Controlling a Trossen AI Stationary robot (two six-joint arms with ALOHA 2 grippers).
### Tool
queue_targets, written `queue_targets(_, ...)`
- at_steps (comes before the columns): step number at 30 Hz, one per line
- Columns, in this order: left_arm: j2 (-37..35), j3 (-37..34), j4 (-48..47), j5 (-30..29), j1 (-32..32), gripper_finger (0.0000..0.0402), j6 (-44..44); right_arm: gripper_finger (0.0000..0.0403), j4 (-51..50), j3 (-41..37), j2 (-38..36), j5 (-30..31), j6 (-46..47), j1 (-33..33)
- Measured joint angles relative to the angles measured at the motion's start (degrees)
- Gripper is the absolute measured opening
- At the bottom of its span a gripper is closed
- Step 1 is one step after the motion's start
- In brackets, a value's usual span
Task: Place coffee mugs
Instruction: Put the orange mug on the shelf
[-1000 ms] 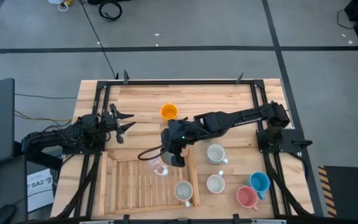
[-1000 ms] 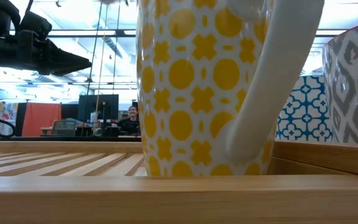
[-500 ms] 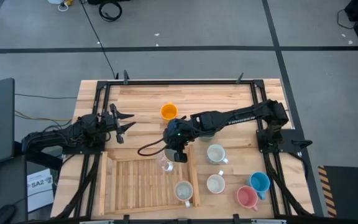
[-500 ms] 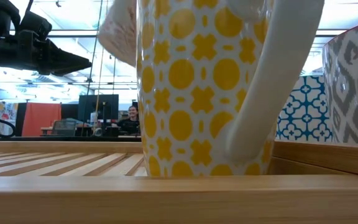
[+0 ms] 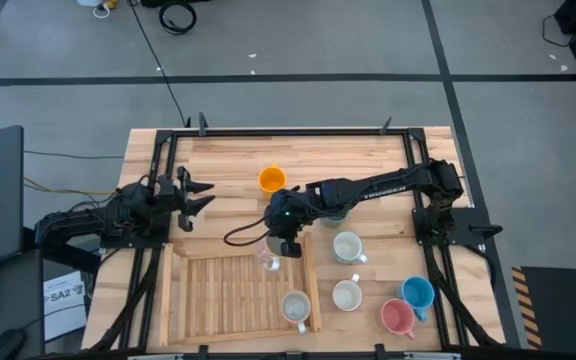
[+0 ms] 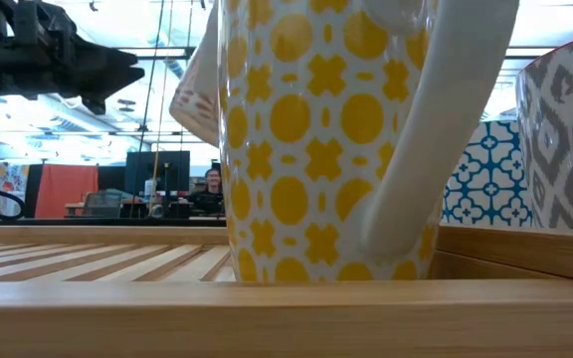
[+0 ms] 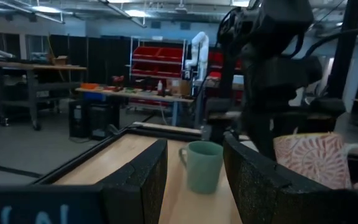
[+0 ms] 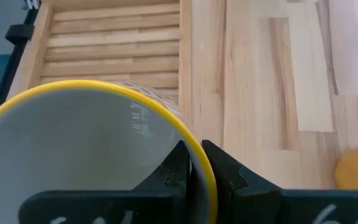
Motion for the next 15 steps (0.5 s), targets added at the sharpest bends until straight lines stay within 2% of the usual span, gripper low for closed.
queue_targets(8,0.0,0.0,0.1,0.0,0.0,0.0164,0.0,0.0036,2.9,-0.3,0.0,-0.1,0.4,-0.7)
queue_targets(15,0.0,0.0,0.1,0.0,0.0,0.0164,-0.1,0.0035,2.3,1.2,0.0,-0.2,1.0,-4.3)
